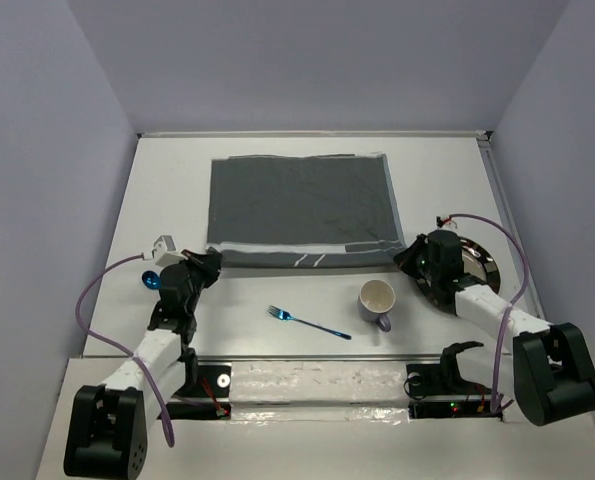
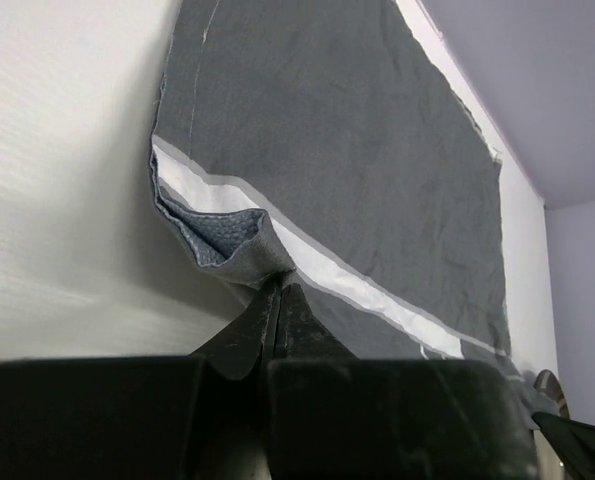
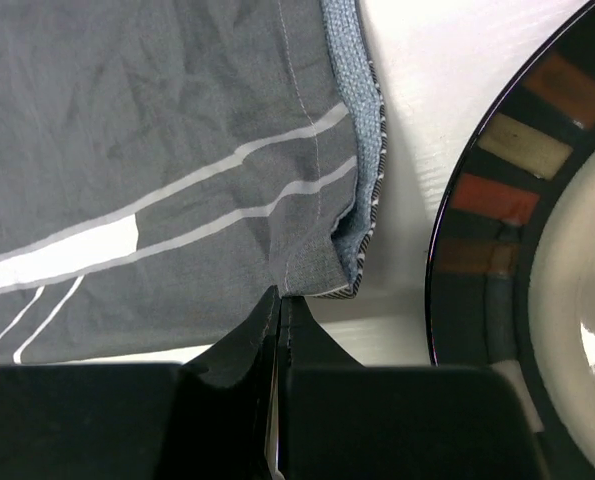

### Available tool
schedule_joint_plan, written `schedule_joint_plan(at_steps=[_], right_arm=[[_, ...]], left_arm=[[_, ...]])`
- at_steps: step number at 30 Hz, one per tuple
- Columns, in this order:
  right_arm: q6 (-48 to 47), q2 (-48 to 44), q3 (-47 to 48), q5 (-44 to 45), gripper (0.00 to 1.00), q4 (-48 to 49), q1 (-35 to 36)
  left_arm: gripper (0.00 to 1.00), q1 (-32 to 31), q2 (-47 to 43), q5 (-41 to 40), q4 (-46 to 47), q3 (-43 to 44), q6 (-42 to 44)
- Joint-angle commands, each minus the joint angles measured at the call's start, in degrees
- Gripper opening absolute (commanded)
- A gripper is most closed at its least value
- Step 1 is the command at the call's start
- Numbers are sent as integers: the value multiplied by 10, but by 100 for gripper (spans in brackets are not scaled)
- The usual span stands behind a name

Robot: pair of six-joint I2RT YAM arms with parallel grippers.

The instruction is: Set the dinner table for one person

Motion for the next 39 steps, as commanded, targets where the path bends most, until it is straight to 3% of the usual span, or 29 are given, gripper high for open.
schedule_joint_plan(at_steps=[1, 14, 15, 19, 21, 23, 25, 30, 39], right_arm=[[18, -30, -6, 6, 0, -11, -1], [40, -97, -45, -39, 0, -35, -1], [40, -101, -45, -37, 0, -37, -1], [37, -118, -30, -15, 22, -60, -1], [32, -136, -13, 0, 39, -80, -1], [27, -149, -2, 21, 47, -109, -1], [14, -163, 16, 23, 50, -127, -1], [-16, -235, 46, -1, 56, -191, -1], [-67, -292, 122, -168, 66, -378, 18]], left_arm=[[9, -1, -49, 3, -32, -28, -13], [18, -5, -79, 18, -55, -32, -10], [25, -5, -82, 19, -57, -33, -10], [46, -5, -106, 26, -79, -21, -3], [53, -5, -128, 24, -105, -1, 8], [59, -5, -155, 21, -122, 13, 14], [66, -5, -172, 20, -146, 33, 21], [69, -6, -211, 37, -179, 72, 26], [74, -9, -234, 113, -233, 170, 71]])
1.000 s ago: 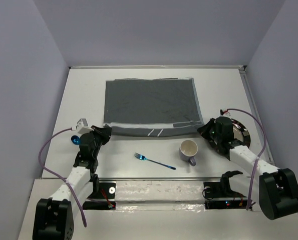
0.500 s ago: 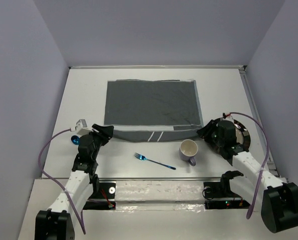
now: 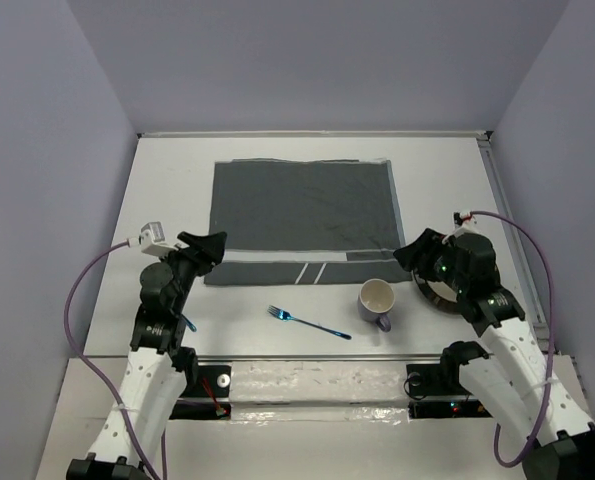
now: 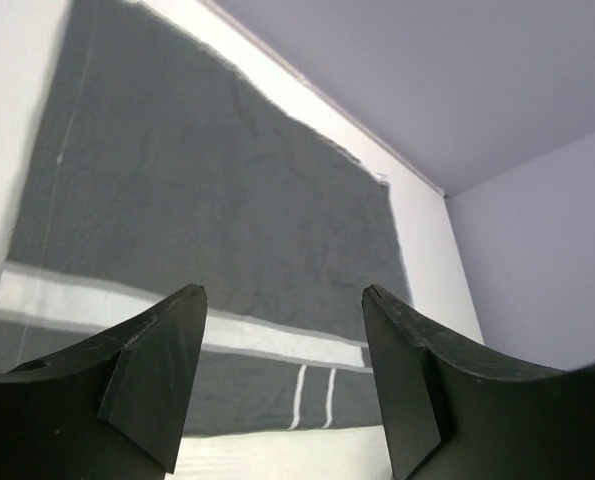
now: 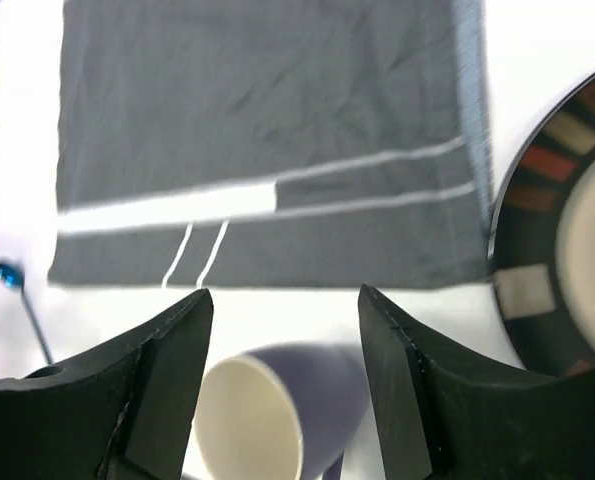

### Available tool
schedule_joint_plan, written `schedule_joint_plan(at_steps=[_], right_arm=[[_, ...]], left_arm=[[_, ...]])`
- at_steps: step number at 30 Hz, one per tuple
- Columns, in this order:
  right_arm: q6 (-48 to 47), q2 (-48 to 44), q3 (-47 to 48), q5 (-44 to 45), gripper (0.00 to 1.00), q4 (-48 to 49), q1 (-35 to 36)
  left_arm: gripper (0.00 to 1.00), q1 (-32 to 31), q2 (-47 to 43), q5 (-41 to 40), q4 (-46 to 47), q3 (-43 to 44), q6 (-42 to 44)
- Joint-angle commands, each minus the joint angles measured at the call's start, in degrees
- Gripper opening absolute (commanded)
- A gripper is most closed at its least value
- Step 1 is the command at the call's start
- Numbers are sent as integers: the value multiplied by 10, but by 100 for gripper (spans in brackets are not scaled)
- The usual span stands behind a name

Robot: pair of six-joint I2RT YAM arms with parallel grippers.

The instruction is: Set the dinner table for one person

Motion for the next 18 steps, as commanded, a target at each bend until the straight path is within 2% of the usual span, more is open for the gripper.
schedule_joint_plan(at_steps=[1, 5, 11, 16, 18], right_arm=[[-26, -28, 41, -82, 68, -116, 27], [3, -44, 57, -48, 70, -177, 68], [21, 14, 79, -13, 70, -228, 126], [35, 60, 86, 18, 66, -250, 159], [36, 84, 90, 33, 59, -250, 164]], left_arm=[[77, -7, -8, 74, -42, 105, 53], [82, -32, -9, 87, -100, 176, 101], [96, -64, -7, 93, -202, 281, 211], [99, -84, -23, 46, -234, 279, 253], [99, -89, -28, 37, -229, 263, 257]])
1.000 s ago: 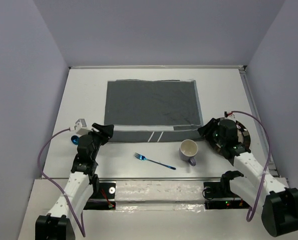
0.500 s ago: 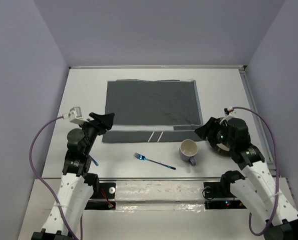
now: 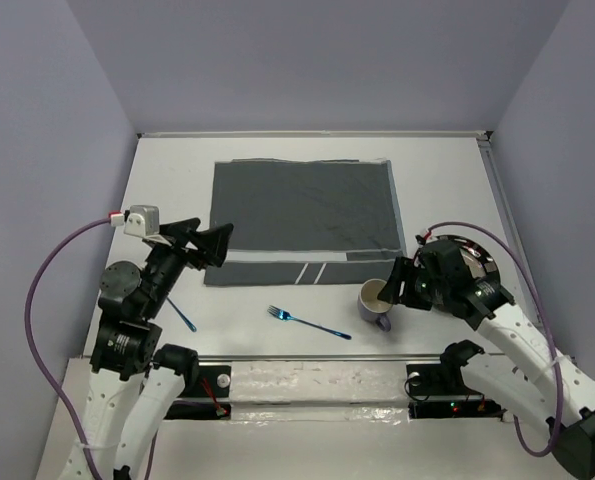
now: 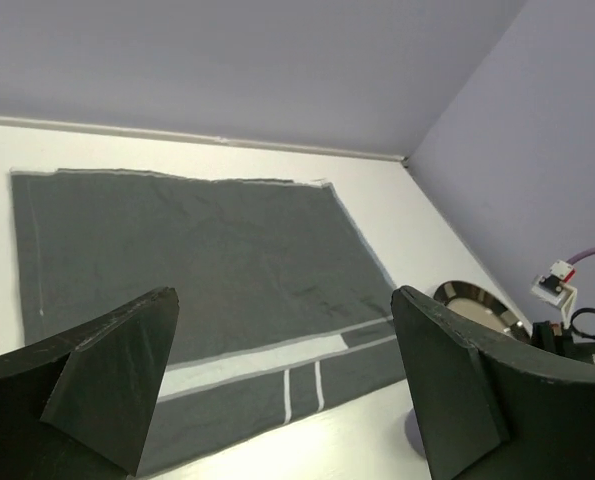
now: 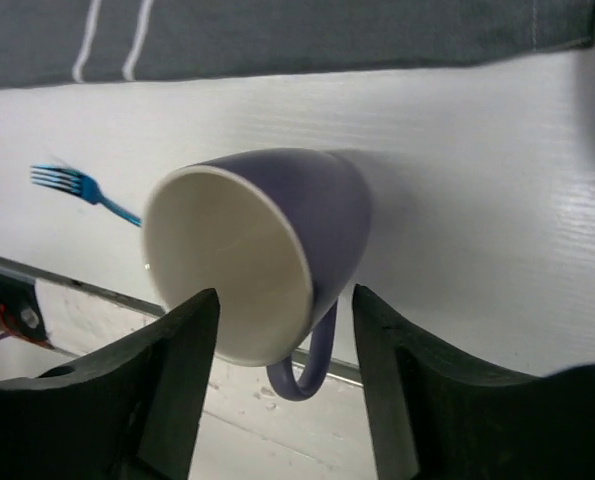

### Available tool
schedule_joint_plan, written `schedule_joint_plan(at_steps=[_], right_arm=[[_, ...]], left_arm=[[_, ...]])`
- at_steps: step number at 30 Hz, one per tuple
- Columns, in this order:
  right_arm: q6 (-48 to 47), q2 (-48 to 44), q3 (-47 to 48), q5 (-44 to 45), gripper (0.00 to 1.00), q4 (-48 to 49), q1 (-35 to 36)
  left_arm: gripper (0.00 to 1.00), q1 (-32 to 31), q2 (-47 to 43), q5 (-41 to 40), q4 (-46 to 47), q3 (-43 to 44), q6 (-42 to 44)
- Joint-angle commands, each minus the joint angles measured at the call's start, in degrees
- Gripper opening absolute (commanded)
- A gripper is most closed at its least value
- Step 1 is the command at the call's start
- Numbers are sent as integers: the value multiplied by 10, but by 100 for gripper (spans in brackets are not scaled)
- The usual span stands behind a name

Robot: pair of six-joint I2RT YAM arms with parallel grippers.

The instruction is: Set the dinner table for one person

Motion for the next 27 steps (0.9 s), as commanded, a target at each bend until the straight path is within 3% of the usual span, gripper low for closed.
schedule_joint_plan(at_steps=[1, 2, 3, 4, 9, 15, 19, 27], right_arm=[[13, 45, 34, 40, 50, -18, 18], [16, 51, 36, 53, 45, -16, 18], [20, 56, 38, 62, 33, -14, 23], [26, 58, 47, 67, 1, -13, 23], [-15, 68, 138, 104, 0, -24, 29], [-101, 199, 293, 231, 0, 57, 7], [-161, 341, 401, 177, 0, 124, -71], [-184, 612, 679, 117, 0, 102, -163]], left_arm=[[99, -13, -7, -25, -25, -32, 49], [99, -14, -7, -24, -25, -33, 54], [99, -16, -8, -23, -27, -30, 56], [99, -18, -9, -30, -25, -27, 58], [99, -38, -12, -37, -29, -25, 63], [99, -55, -18, -56, -39, -24, 65], [99, -66, -25, -63, -41, -28, 62], [99, -67, -45, -74, -43, -31, 58]])
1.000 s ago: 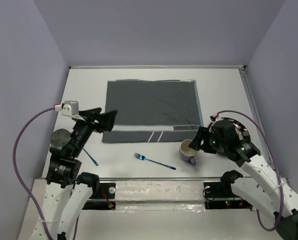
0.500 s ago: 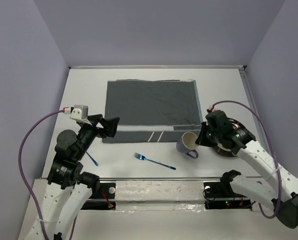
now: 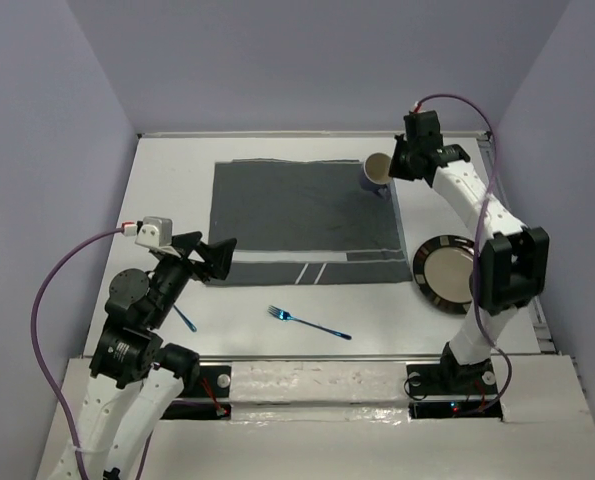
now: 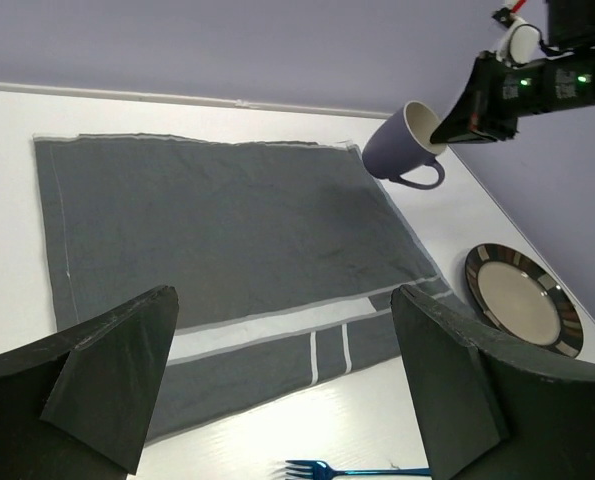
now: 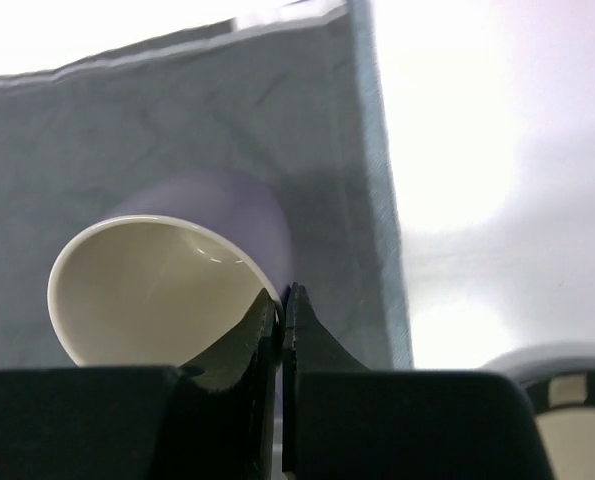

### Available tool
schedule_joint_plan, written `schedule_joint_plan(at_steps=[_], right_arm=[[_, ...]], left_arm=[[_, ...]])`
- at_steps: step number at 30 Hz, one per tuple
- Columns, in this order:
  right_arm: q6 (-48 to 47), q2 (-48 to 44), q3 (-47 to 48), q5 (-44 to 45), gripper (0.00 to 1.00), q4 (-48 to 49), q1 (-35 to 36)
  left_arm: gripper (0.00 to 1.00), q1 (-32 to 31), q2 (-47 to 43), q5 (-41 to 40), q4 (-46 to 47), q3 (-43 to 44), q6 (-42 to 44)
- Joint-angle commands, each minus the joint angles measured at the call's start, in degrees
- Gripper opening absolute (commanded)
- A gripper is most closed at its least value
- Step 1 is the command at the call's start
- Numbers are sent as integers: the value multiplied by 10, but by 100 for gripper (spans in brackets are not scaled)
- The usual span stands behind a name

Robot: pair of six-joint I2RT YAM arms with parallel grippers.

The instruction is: Set the dinner table for one person

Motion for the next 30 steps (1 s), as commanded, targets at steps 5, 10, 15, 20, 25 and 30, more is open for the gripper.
schedule_joint_plan(at_steps=[5, 10, 15, 20, 25, 30], right_arm=[[-26, 189, 262, -51, 0, -20, -52], [-32, 257, 352, -61, 0, -64, -57], [-31, 281, 363, -61, 0, -67, -62], [-32, 296, 364, -74, 0, -73, -67], [-30, 311, 361, -74, 0, -74, -67], [-27, 333, 376, -78, 0, -75, -67]], left_arm=[[99, -10, -4, -8, 12, -2, 6], [99, -13, -3, -13, 11, -1, 6], [99, -13, 1, -12, 11, -2, 6], [99, -13, 6, -13, 11, -2, 5], [99, -14, 7, -14, 12, -3, 4], [99, -14, 9, -13, 12, -3, 4]])
